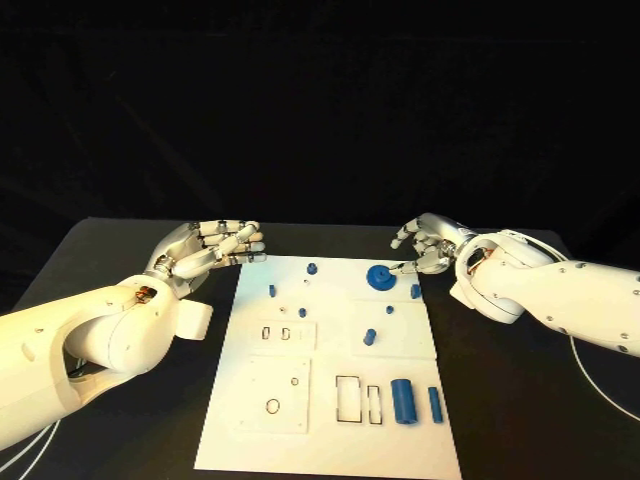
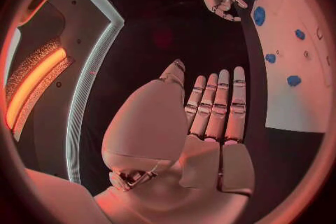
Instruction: Assemble the parts on the task board
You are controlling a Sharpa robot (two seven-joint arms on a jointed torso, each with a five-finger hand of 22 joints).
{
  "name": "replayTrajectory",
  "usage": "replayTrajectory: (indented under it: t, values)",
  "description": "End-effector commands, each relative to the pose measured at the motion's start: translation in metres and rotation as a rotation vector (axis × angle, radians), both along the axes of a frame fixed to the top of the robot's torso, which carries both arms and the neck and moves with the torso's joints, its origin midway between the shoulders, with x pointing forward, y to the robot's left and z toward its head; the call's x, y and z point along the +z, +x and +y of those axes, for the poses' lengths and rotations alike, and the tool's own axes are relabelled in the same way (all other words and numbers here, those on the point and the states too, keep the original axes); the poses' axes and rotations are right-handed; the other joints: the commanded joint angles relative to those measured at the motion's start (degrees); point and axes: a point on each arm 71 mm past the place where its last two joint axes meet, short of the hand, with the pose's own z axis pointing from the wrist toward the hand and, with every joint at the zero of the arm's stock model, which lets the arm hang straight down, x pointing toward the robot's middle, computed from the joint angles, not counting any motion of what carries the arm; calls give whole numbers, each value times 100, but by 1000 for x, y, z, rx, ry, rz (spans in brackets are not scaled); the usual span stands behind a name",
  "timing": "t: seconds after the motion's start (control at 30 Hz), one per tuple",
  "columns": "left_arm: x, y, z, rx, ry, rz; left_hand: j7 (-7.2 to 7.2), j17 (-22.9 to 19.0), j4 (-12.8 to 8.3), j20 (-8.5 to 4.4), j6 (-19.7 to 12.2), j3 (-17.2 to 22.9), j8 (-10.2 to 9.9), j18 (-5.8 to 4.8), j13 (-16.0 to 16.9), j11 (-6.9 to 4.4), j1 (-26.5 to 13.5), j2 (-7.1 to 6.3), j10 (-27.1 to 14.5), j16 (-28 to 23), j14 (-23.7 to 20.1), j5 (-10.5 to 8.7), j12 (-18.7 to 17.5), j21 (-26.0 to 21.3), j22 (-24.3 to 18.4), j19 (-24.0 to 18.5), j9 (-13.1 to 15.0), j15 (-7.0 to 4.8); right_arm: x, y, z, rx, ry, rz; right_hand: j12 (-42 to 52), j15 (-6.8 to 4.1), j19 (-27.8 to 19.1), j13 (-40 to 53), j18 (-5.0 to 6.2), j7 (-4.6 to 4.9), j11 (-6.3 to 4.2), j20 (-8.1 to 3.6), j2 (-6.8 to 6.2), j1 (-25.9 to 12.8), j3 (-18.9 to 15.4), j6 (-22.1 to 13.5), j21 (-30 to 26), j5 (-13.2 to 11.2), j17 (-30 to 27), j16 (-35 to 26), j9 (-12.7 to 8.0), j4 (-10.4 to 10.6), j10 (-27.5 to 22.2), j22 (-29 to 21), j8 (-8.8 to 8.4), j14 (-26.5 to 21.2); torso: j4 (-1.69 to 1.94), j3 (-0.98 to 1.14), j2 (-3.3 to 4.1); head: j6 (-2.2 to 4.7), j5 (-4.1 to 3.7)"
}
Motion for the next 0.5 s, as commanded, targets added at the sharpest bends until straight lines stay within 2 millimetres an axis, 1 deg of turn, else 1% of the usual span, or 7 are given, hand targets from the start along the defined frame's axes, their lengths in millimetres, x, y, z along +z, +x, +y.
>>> replayTrajectory:
  t: [0.03, 0.13, 0.2, 0.27, 0.33, 0.4, 0.5]
  values:
    - [2, 1, 0, -4, -11, -14, 198, 6, -12, -6, -32, -34, -39, 74, -8, 30, -48, 5, -9, -34, -51, -28, -15, -31, -5, -31, -9, 6, -8, 0, 4, 7, -40, 47, 79, 42, 71, 426, -73, 4, -1, 11, 10, 94, 5, -44, 70, 20, 1193, 43, 9, 49, 94, 582, 47, 532, 0, -9, -1, -19, 22]
    - [1, 2, 2, 5, -8, -15, 201, 8, -12, -3, -34, -35, -40, 75, -8, 32, -46, 6, -10, -45, -62, -28, -19, -38, -9, -40, -10, 9, -12, 1, 8, 4, -48, 55, 104, 43, 87, 466, -79, 4, 0, 14, 21, 112, 9, -39, 89, 19, 1207, 48, 10, 63, 120, 606, 55, 535, -11, -7, 1, -26, 27]
    - [1, 3, 4, 13, -6, -17, 205, 11, -13, 7, -44, -41, -47, 73, -9, 38, -40, 4, -20, -79, -96, -29, -29, -58, -19, -64, -13, 20, -16, 2, 10, 4, -56, 58, 119, 45, 105, 488, -86, 5, 1, 16, 33, 125, 13, -34, 109, 18, 1228, 55, 12, 83, 133, 634, 65, 540, -17, -10, 2, -33, 23]
    - [1, 3, 5, 19, -3, -18, 209, 16, -14, 21, -55, -47, -53, 70, -10, 44, -35, 3, -30, -113, -126, -28, -37, -87, -32, -103, -17, 30, -18, 2, 12, 5, -60, 58, 119, 45, 105, 488, -86, 5, 1, 16, 33, 125, 13, -34, 109, 18, 1228, 55, 12, 83, 133, 634, 65, 540, -6, -15, -2, -53, 14]
    - [1, 4, 7, 27, -1, -20, 213, 18, -13, 32, -61, -51, -58, 69, -11, 49, -31, 5, -40, -139, -150, -27, -41, -110, -40, -137, -19, 39, -19, 2, 13, 6, -64, 57, 124, 46, 109, 497, -87, 4, 1, 17, 42, 135, 17, -26, 115, 18, 1236, 58, 14, 97, 137, 641, 74, 541, -1, -12, -5, -62, 15]
    - [0, 5, 9, 36, 2, -21, 216, 20, -13, 41, -66, -55, -61, 68, -11, 54, -28, 5, -48, -163, -173, -26, -43, -131, -46, -167, -21, 47, -20, 2, 14, 7, -69, 54, 129, 46, 117, 505, -90, 3, 0, 18, 47, 144, 21, -20, 124, 18, 1241, 60, 15, 102, 141, 653, 80, 542, -8, -10, -7, -66, 24]
    - [0, 7, 12, 47, 6, -23, 223, 22, -13, 69, -82, -70, -72, 64, -12, 65, -23, 7, -74, -235, -239, -26, -46, -195, -55, -262, -27, 69, -21, 2, 15, 9, -75, 51, 140, 46, 125, 521, -93, 1, -1, 18, 55, 157, 29, -6, 134, 18, 1250, 63, 18, 112, 151, 667, 91, 544, -11, -15, -7, -69, 19]
